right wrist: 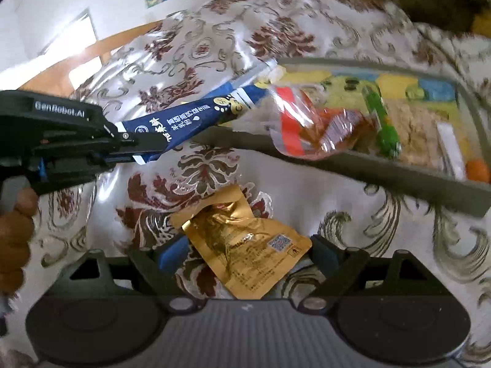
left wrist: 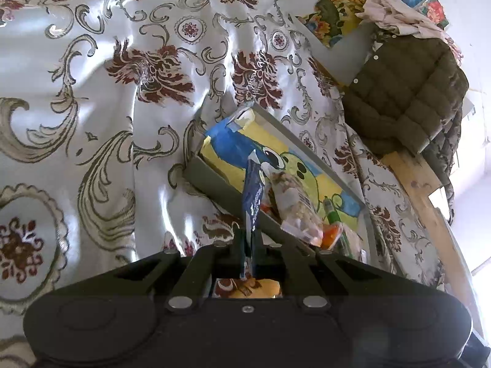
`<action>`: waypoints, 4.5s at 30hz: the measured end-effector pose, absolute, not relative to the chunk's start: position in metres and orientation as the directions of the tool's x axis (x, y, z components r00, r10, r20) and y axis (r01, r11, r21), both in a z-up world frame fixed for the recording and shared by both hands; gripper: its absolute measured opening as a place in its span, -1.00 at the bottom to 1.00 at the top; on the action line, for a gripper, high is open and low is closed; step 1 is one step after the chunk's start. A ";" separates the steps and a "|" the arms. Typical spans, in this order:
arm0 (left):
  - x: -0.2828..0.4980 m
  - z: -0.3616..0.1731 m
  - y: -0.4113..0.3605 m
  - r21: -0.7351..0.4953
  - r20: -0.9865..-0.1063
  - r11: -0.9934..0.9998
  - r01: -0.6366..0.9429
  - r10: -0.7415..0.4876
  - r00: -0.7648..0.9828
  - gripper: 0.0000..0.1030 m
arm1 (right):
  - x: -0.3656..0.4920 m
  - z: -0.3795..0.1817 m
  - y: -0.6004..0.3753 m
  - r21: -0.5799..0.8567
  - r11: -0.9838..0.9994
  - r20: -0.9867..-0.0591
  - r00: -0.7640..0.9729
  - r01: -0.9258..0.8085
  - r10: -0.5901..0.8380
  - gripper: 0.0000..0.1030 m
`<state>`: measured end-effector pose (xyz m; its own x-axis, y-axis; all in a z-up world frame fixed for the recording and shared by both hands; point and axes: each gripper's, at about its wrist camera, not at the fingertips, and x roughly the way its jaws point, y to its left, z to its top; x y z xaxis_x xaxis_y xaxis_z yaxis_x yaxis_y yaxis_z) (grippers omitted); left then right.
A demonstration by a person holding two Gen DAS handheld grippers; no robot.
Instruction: Organize snacks
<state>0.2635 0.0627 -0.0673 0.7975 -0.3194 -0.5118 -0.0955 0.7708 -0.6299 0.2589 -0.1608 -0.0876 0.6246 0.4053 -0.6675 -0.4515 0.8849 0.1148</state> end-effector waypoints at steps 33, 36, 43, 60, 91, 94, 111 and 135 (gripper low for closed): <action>0.238 -0.030 0.053 -0.662 -0.383 0.749 0.012 -0.351 0.855 -0.96 | 0.253 -0.096 -0.118 -0.104 0.797 -0.651 0.647 -0.595 0.398 -0.13; 0.238 -0.026 0.051 -0.658 -0.366 0.752 0.033 -0.358 0.859 -0.96 | 0.250 -0.091 -0.117 -0.128 0.801 -0.634 0.669 -0.584 0.387 -0.23; 0.244 -0.022 0.058 -0.662 -0.340 0.748 0.043 -0.351 0.872 -0.96 | 0.235 -0.074 -0.116 -0.193 0.801 -0.566 0.731 -0.566 0.380 -0.28; 0.313 -0.047 0.053 -0.581 -0.371 0.810 0.075 -0.346 0.862 -0.96 | 0.298 -0.028 -0.184 -0.033 0.970 -0.391 0.896 -0.242 0.210 -0.26; 0.326 -0.059 0.043 -0.504 -0.519 0.863 0.009 -0.312 0.796 0.07 | 0.322 -0.039 -0.185 0.008 0.976 -0.456 0.868 -0.216 0.196 0.27; 0.321 -0.051 0.039 -0.482 -0.517 0.876 0.009 -0.293 0.804 0.29 | 0.316 -0.031 -0.187 0.015 0.977 -0.436 0.878 -0.213 0.198 0.38; 0.254 -0.003 0.018 -0.248 -0.417 0.967 0.057 -0.159 0.895 0.98 | 0.255 0.010 -0.205 0.059 0.983 -0.345 0.920 -0.174 0.184 0.98; 0.137 0.000 0.007 -0.137 -0.446 0.989 -0.049 -0.017 0.895 0.98 | 0.137 -0.002 -0.216 0.101 0.989 -0.387 0.911 -0.111 0.142 1.00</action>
<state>0.1366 0.0074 0.0002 0.8948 -0.0174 -0.4460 -0.0490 0.9894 -0.1369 0.1372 -0.2159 -0.0016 0.9112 0.1422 -0.3866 -0.1114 0.9886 0.1012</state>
